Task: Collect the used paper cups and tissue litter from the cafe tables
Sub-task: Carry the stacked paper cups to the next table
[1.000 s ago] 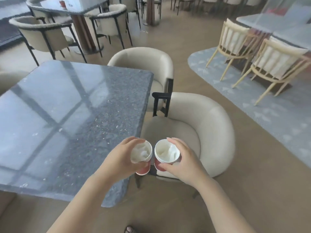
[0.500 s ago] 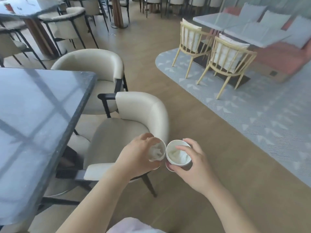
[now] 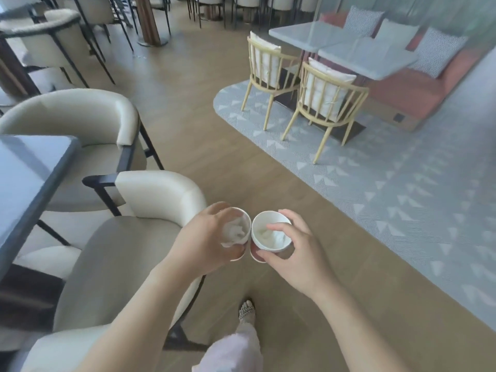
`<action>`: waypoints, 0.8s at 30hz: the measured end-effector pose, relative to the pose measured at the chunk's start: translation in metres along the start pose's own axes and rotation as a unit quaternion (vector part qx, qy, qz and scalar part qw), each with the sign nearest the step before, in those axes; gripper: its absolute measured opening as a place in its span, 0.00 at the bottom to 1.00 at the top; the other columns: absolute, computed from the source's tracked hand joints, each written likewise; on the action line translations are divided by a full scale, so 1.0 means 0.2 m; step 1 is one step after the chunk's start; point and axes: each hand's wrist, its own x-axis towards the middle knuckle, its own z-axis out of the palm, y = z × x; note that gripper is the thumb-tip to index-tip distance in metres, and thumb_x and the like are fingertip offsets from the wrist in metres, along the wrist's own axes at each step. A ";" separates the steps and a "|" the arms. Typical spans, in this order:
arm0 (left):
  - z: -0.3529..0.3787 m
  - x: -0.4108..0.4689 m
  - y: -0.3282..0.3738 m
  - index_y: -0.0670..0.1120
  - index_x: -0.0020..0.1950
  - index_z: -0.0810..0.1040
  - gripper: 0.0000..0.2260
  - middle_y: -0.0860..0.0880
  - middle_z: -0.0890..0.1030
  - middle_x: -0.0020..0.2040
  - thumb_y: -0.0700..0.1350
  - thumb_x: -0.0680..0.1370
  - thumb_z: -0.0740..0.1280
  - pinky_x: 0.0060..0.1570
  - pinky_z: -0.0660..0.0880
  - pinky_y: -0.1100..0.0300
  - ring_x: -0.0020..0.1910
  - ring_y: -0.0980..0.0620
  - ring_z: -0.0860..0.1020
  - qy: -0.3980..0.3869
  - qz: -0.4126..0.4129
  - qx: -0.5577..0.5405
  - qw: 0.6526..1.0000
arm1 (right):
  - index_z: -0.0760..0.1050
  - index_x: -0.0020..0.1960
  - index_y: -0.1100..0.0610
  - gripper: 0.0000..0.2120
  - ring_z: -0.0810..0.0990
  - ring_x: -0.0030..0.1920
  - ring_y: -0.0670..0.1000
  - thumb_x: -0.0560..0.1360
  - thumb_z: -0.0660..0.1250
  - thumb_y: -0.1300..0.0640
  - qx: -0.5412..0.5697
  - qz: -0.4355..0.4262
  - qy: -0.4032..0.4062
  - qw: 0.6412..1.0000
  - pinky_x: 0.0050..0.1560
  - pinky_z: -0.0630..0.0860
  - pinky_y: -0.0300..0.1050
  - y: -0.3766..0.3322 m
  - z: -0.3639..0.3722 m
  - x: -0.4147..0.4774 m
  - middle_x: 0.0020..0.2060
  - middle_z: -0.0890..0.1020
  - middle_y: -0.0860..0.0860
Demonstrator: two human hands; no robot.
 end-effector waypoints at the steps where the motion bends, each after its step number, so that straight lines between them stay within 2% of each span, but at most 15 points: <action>1: 0.01 0.10 0.00 0.60 0.56 0.73 0.23 0.62 0.74 0.53 0.55 0.63 0.73 0.40 0.72 0.67 0.47 0.61 0.74 0.003 0.001 -0.008 1.000 | 0.76 0.50 0.45 0.17 0.67 0.63 0.38 0.64 0.77 0.49 0.000 0.001 0.002 1.000 0.52 0.61 0.20 0.04 -0.03 0.09 0.65 0.68 0.40; 4: 0.03 0.44 0.00 0.58 0.56 0.74 0.23 0.62 0.75 0.53 0.54 0.63 0.74 0.38 0.66 0.76 0.46 0.63 0.71 0.027 0.006 -0.025 0.999 | 0.76 0.50 0.44 0.17 0.67 0.63 0.39 0.64 0.76 0.48 -0.008 -0.005 0.016 1.000 0.53 0.59 0.19 0.14 -0.12 0.41 0.65 0.68 0.41; 6: 0.02 0.70 0.02 0.58 0.56 0.74 0.24 0.62 0.75 0.52 0.54 0.62 0.75 0.38 0.66 0.73 0.45 0.64 0.70 0.044 0.012 -0.026 0.999 | 0.76 0.50 0.44 0.17 0.66 0.64 0.39 0.63 0.76 0.48 -0.012 -0.007 0.029 0.999 0.54 0.58 0.19 0.21 -0.20 0.64 0.65 0.68 0.41; 9: -0.01 1.07 0.03 0.58 0.56 0.73 0.24 0.61 0.76 0.52 0.54 0.63 0.75 0.42 0.70 0.65 0.49 0.58 0.73 0.053 0.024 -0.020 0.998 | 0.76 0.49 0.41 0.16 0.66 0.64 0.36 0.63 0.75 0.46 -0.010 -0.010 0.039 0.999 0.55 0.63 0.23 0.28 -0.32 0.98 0.65 0.67 0.37; 12: -0.05 1.39 0.03 0.58 0.57 0.73 0.24 0.60 0.75 0.52 0.53 0.63 0.74 0.42 0.68 0.67 0.49 0.57 0.74 0.060 0.033 -0.004 0.998 | 0.76 0.50 0.41 0.16 0.65 0.66 0.37 0.63 0.76 0.46 0.002 -0.012 0.053 0.999 0.59 0.68 0.35 0.33 -0.40 1.29 0.66 0.67 0.38; 14: -0.07 1.55 0.00 0.56 0.57 0.74 0.24 0.60 0.76 0.52 0.52 0.63 0.74 0.44 0.68 0.66 0.49 0.55 0.74 0.065 0.038 0.008 0.997 | 0.76 0.50 0.42 0.17 0.65 0.66 0.38 0.64 0.76 0.47 0.003 -0.015 0.054 0.998 0.61 0.68 0.38 0.37 -0.41 1.46 0.67 0.67 0.39; 16: -0.08 1.68 -0.05 0.55 0.57 0.74 0.23 0.59 0.76 0.53 0.51 0.63 0.74 0.45 0.69 0.65 0.49 0.54 0.75 0.071 0.029 0.011 0.997 | 0.76 0.51 0.41 0.17 0.65 0.66 0.38 0.64 0.76 0.46 0.008 -0.020 0.043 0.999 0.61 0.68 0.36 0.40 -0.39 1.62 0.66 0.66 0.37; 20: -0.10 1.93 -0.22 0.58 0.58 0.74 0.26 0.62 0.75 0.56 0.54 0.61 0.74 0.46 0.68 0.64 0.52 0.56 0.74 0.094 -0.030 0.014 0.995 | 0.76 0.51 0.42 0.16 0.64 0.65 0.35 0.65 0.75 0.46 0.025 -0.053 0.007 0.998 0.58 0.64 0.26 0.47 -0.31 1.98 0.65 0.65 0.35; 24: -0.13 2.24 -0.35 0.59 0.58 0.72 0.25 0.63 0.75 0.56 0.54 0.63 0.73 0.47 0.74 0.60 0.55 0.56 0.74 0.101 -0.080 0.020 0.991 | 0.77 0.51 0.43 0.16 0.66 0.64 0.36 0.64 0.76 0.48 0.046 -0.081 -0.027 0.995 0.59 0.66 0.30 0.55 -0.24 2.41 0.65 0.66 0.37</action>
